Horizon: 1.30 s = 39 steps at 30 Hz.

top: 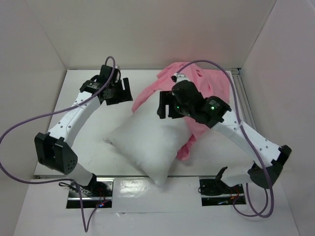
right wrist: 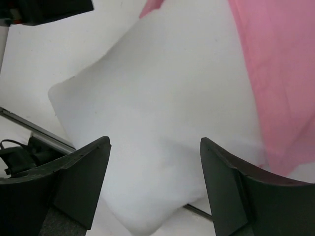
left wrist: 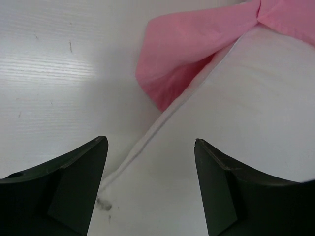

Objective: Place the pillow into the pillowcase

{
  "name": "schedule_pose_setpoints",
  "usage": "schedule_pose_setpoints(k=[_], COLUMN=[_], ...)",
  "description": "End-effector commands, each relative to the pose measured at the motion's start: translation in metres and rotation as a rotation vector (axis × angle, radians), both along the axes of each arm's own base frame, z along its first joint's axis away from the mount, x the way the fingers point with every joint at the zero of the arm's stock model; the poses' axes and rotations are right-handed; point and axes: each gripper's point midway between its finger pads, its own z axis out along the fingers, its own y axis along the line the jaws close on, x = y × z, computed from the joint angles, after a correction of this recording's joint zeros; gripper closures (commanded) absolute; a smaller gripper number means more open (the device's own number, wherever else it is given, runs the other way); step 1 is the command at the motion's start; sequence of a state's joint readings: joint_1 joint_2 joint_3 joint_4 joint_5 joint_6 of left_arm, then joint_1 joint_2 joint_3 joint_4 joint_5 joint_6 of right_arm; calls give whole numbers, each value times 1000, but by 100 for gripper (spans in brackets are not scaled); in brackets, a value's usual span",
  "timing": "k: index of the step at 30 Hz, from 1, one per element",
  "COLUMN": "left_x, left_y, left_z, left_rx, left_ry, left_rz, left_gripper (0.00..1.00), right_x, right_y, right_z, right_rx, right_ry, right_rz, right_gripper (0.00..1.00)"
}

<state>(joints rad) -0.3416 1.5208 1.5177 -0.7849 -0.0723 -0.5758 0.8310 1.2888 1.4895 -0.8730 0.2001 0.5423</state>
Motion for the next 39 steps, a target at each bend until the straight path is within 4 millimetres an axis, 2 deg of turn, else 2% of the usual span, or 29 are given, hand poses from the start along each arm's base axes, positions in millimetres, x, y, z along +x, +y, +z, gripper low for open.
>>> schedule_pose_setpoints(k=[1, 2, 3, 4, 5, 7, 8, 10, 11, 12, 13, 14, 16, 17, 18, 19, 21, 22, 24, 27, 28, 30, 31, 33, 34, 36, 38, 39], left_x=[29, 29, 29, 21, 18, -1, -16, -48, -69, -82, -102, -110, -110, -103, -94, -82, -66, -59, -42, -23, -20, -11, -2, 8, 7, 11, 16, 22], left_y=[-3, -7, -10, -15, -22, -44, -53, -85, -98, -109, -125, -129, -108, -98, -87, -70, -57, -54, -61, -64, -66, -70, -70, -81, -83, -92, -104, -111], left_z=[-25, -31, -42, -53, -58, -60, -62, -61, -70, -60, -59, -55, -53, -48, -45, -42, -39, -43, -50, -73, -80, -90, -104, -117, -116, -132, -130, -136], left_rx=[-47, -57, -69, -80, -97, -119, -150, -204, -235, -265, -263, -263, -183, -167, -150, -141, -116, -108, -105, -57, -35, -34, -32, -48, -55, -78, -130, -152], left_ry=[15, 36, 58, 88, 97, 100, 106, 125, 164, 149, 154, 154, 129, 96, 65, 45, 0, -2, -33, -39, -52, -74, -70, -78, -76, -60, -83, -92], left_rz=[-37, -50, -48, -59, -83, -130, -157, -241, -292, -322, -388, -410, -348, -324, -290, -250, -224, -207, -236, -250, -266, -275, -266, -302, -310, -335, -360, -366], left_gripper=[16, 16, 19, 22, 22, 22, 24, 24, 24, 24, 24, 24, 22, 20, 20, 19, 15, 10, 6, 1, 0, 0, 0, 0, 0, 0, 0, 0], right_x=[17, 8, 10, 14, 9, 4, 5, 4, 4, 13, 19, 20, 36, 38, 48, 50, 61, 63, 66, 71, 70, 71, 71, 69, 69, 71, 69, 67], right_y=[52, 71, 76, 80, 78, 65, 43, 10, -13, -44, -64, -82, -110, -117, -116, -118, -106, -99, -78, -55, -43, -33, -26, -15, -17, -20, -27, -31], right_z=[-4, -8, -21, -45, -66, -87, -110, -116, -123, -130, -121, -121, -104, -97, -81, -73, -57, -55, -39, -41, -48, -55, -61, -81, -89, -108, -130, -142], right_rx=[11, -3, -39, -93, -124, -159, -197, -213, -254, -297, -314, -350, -382, -389, -376, -378, -355, -353, -309, -293, -297, -293, -276, -286, -297, -334, -367, -397], right_ry=[-5, -5, 7, 49, 102, 143, 190, 214, 234, 252, 224, 232, 193, 187, 150, 133, 105, 100, 59, 60, 73, 84, 104, 134, 146, 169, 193, 208], right_rz=[69, 108, 106, 93, 91, 72, 26, -29, -78, -149, -202, -235, -313, -336, -346, -348, -340, -328, -298, -278, -275, -286, -307, -328, -350, -390, -432, -442], right_gripper=[19, 18, 18, 20, 20, 21, 21, 21, 21, 21, 21, 21, 18, 18, 16, 15, 10, 9, 4, 0, 0, 0, 0, 0, 0, 0, 0, 0])
